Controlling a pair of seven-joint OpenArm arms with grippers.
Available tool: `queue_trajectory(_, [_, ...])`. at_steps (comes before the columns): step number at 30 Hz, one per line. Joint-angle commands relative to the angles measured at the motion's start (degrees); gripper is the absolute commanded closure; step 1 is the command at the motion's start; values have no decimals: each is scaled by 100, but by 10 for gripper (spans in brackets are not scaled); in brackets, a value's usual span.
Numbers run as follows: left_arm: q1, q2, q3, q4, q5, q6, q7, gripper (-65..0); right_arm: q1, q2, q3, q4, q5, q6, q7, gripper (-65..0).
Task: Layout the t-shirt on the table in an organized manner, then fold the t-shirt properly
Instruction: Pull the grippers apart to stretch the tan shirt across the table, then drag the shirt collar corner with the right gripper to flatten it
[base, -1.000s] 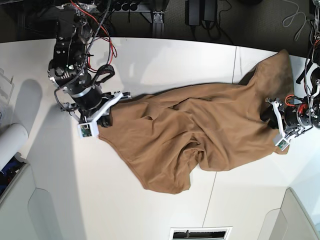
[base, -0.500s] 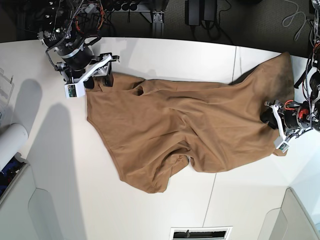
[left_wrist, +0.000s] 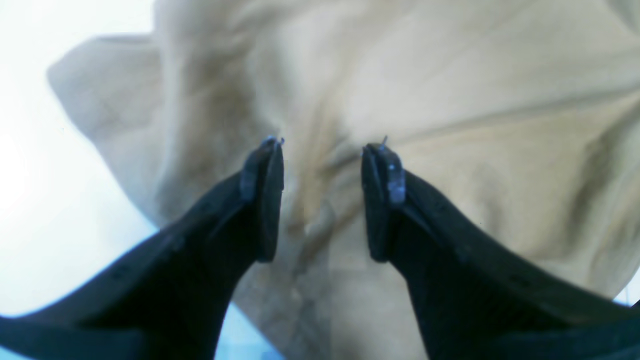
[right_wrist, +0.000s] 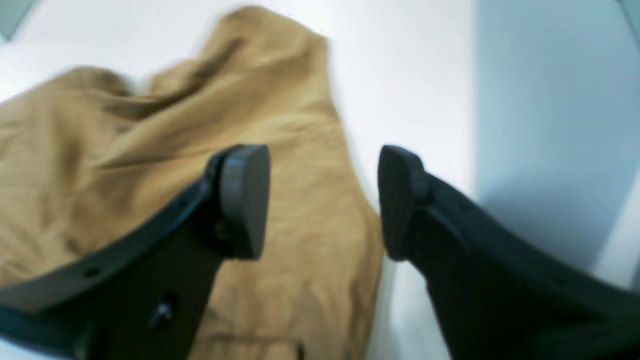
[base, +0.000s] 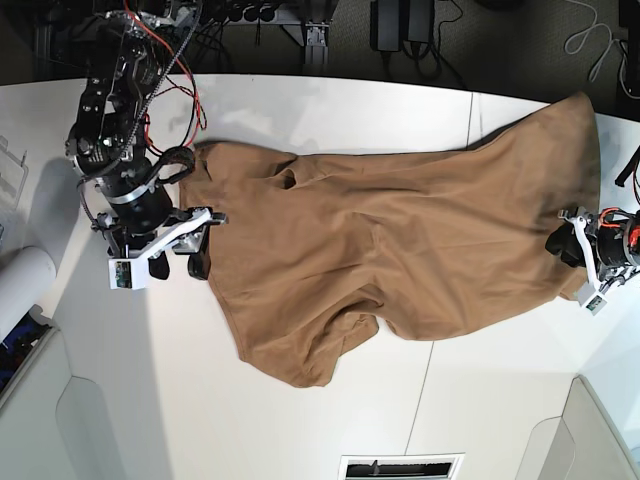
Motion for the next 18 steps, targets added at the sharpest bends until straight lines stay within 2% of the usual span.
queue_trajectory(1, [-118, -127, -74, 35, -33, -45, -79, -286, 164, -2, 9, -136, 15, 46, 109, -302])
queue_trajectory(2, [-105, -111, -74, -7, -15, -45, -79, -286, 238, -2, 9, -369, -9, 61, 103, -236])
queue_trajectory(4, [-90, -66, -74, -138, 107, -45, -76, -286, 330, 0, 9, -789, -79, 59, 94, -44])
queue_trajectory(5, [-87, -44, -74, -229, 166, -45, -81, -286, 350, 2, 9, -964, -129, 61, 101, 0])
queue_trajectory(11, [-90, 116, -74, -1119, 184, -45, -81, -286, 343, 107, 11, -1506, -522, 92, 116, 0])
queue_trajectory(15, [-72, 262, -74, -1624, 166, -45, -66, -286, 304, 341, 63, -1530, -623, -101, 96, 0])
queue_trajectory(18, [2, 352, -74, -1674, 87, -45, 15, -286, 177, 494, 192, -1528, -608, -101, 22, 0])
